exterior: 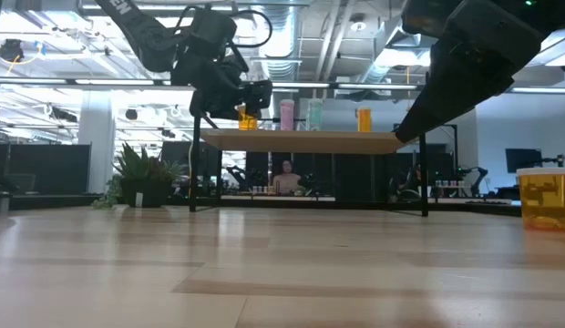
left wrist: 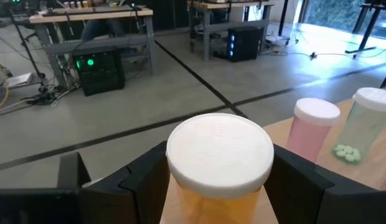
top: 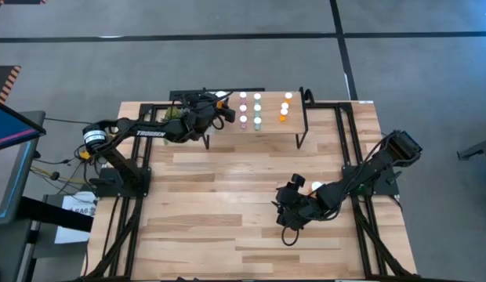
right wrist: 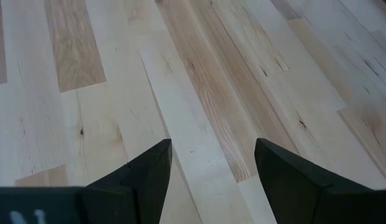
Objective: Pick and place medicine bottles onto shelf by color
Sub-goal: Put the left big orange pill bottle on the shelf
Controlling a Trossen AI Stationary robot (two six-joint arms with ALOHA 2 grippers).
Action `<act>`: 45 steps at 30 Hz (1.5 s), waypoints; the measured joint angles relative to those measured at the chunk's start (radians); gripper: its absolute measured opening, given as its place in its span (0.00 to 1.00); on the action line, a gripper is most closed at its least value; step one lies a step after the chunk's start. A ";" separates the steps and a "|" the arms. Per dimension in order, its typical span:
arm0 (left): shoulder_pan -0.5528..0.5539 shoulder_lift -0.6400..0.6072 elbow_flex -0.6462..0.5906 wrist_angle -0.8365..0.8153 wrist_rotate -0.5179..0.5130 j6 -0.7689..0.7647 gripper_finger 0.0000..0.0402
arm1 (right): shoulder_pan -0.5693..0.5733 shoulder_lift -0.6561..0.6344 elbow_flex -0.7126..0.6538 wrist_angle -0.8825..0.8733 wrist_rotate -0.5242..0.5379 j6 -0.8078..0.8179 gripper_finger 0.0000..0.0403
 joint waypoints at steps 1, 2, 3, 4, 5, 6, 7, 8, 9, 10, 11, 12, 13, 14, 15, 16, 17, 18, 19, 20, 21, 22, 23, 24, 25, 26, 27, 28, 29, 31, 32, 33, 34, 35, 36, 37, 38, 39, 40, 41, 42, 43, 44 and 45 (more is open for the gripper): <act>0.000 0.000 0.000 -0.004 0.000 -0.001 0.55 | 0.000 0.000 0.000 0.000 0.000 0.000 0.63; 0.000 0.000 0.000 -0.007 0.000 -0.003 0.55 | 0.000 0.000 0.000 0.000 0.000 0.000 0.63; 0.000 0.000 0.000 -0.013 0.000 -0.008 0.55 | 0.000 0.000 0.000 0.000 0.000 0.000 0.63; 0.000 0.000 0.000 -0.022 0.000 -0.010 0.55 | 0.000 0.000 0.000 0.000 0.000 0.000 0.63; 0.000 0.000 0.000 -0.029 0.000 -0.010 0.55 | 0.000 0.000 0.000 0.000 0.000 0.000 0.63; 0.000 0.000 0.000 -0.028 0.000 -0.010 0.55 | 0.000 0.000 0.000 0.000 0.000 0.001 0.63; 0.000 0.000 0.000 -0.027 0.000 -0.010 0.55 | 0.000 0.000 0.000 0.000 0.000 0.001 0.63; 0.000 0.000 0.000 -0.027 0.000 -0.010 0.55 | 0.000 0.000 0.000 0.000 0.000 0.000 0.63; 0.000 0.000 0.000 -0.028 0.000 -0.012 0.55 | 0.000 0.000 0.000 0.000 0.000 0.001 0.63; 0.000 0.000 0.000 -0.029 0.003 -0.015 0.55 | 0.000 0.000 0.000 0.000 0.000 0.001 0.63; 0.000 0.000 0.000 -0.028 0.007 -0.018 0.55 | 0.000 0.000 0.000 0.000 0.000 0.001 0.63; 0.000 0.000 0.000 -0.028 0.013 -0.020 0.55 | 0.000 0.000 0.000 0.000 0.000 0.001 0.63; 0.000 0.000 0.000 -0.028 0.017 -0.023 0.55 | 0.000 0.000 0.000 0.000 0.000 0.001 0.63; 0.000 0.000 0.000 -0.029 0.022 -0.027 0.55 | 0.000 0.000 0.000 0.000 0.000 0.001 0.63; 0.000 0.000 0.000 -0.030 0.025 -0.032 0.55 | 0.000 0.000 0.000 0.000 0.000 0.001 0.63; 0.000 0.000 0.000 -0.035 0.025 -0.036 0.55 | 0.000 0.000 0.000 0.000 0.000 0.001 0.63; 0.000 0.000 0.000 -0.043 0.026 -0.037 0.55 | 0.000 0.000 0.000 0.001 0.000 0.001 0.63; 0.000 0.000 0.000 -0.052 0.026 -0.037 0.55 | 0.000 0.000 0.000 0.001 0.000 0.001 0.63; 0.000 0.000 0.000 -0.056 0.026 -0.037 0.55 | 0.000 0.000 0.000 0.001 0.000 0.001 0.63; 0.000 0.000 0.000 -0.058 0.026 -0.037 0.55 | 0.000 0.000 0.000 0.001 0.000 0.001 0.63; 0.000 0.000 0.000 -0.060 0.026 -0.038 0.55 | 0.000 0.000 0.000 0.001 0.000 0.001 0.63; 0.000 0.000 0.000 -0.062 0.026 -0.038 0.55 | 0.000 0.000 0.000 0.000 0.000 0.001 0.63; 0.000 0.000 0.000 -0.063 0.026 -0.038 0.55 | 0.000 0.000 0.000 0.001 0.000 0.001 0.63; 0.000 0.000 0.000 -0.063 0.027 -0.038 0.55 | 0.000 0.000 0.000 0.001 0.000 0.001 0.63; 0.000 0.000 0.000 -0.063 0.028 -0.038 0.55 | 0.000 0.000 0.000 0.001 0.000 0.001 0.63; 0.000 0.000 0.000 -0.063 0.030 -0.038 0.55 | 0.000 0.000 0.000 0.001 0.000 0.001 0.63; 0.000 0.000 0.000 -0.063 0.037 -0.038 0.56 | 0.000 0.000 0.000 0.001 0.000 0.001 0.63; 0.000 0.000 0.000 -0.063 0.040 -0.038 0.57 | 0.000 0.000 0.000 0.001 0.000 0.001 0.63; 0.000 0.000 0.000 -0.063 0.040 -0.038 0.58 | 0.000 0.000 0.000 0.001 0.000 0.001 0.63; 0.000 0.000 0.000 -0.063 0.039 -0.038 0.63 | 0.000 0.000 0.000 0.001 0.000 0.001 0.63; 0.000 0.000 0.000 -0.063 0.038 -0.038 0.65 | 0.000 0.000 0.000 0.001 0.000 0.001 0.63; 0.000 0.000 0.000 -0.063 0.034 -0.038 0.67 | 0.000 0.000 0.000 0.001 0.000 0.001 0.63; 0.000 0.001 0.000 -0.064 0.027 -0.038 0.70 | 0.000 0.000 0.000 0.001 0.000 0.001 0.63; 0.000 0.001 0.000 -0.065 0.021 -0.038 0.72 | 0.000 0.000 0.000 0.001 0.000 0.001 0.63; 0.000 0.001 0.000 -0.066 0.016 -0.038 0.74 | 0.000 0.000 0.000 0.001 0.000 0.001 0.63; 0.000 0.001 0.000 -0.066 0.012 -0.038 0.75 | 0.000 0.000 0.000 0.001 0.000 0.001 0.63; 0.000 0.001 0.000 -0.066 0.011 -0.038 0.77 | 0.000 0.000 0.000 0.000 0.000 0.001 0.63; 0.000 0.001 0.000 -0.065 0.012 -0.038 0.78 | 0.000 0.000 0.000 0.001 0.000 0.001 0.63; 0.000 0.001 0.000 -0.065 0.013 -0.038 0.79 | 0.000 0.000 0.000 0.000 0.000 0.001 0.63; 0.000 0.001 0.000 -0.065 0.013 -0.039 0.79 | 0.000 0.000 0.000 0.000 0.000 0.001 0.63; 0.000 0.001 0.000 -0.065 0.013 -0.039 0.80 | 0.000 0.000 0.000 0.000 0.000 0.001 0.63; 0.000 0.001 0.000 -0.065 0.014 -0.039 0.80 | 0.000 0.000 0.000 0.000 0.000 0.001 0.63; 0.000 0.001 0.000 -0.065 0.014 -0.039 0.80 | 0.000 0.000 0.000 0.000 0.000 0.001 0.63; 0.000 0.000 0.000 -0.065 0.014 -0.039 0.81 | 0.000 0.000 0.000 0.000 0.000 0.001 0.63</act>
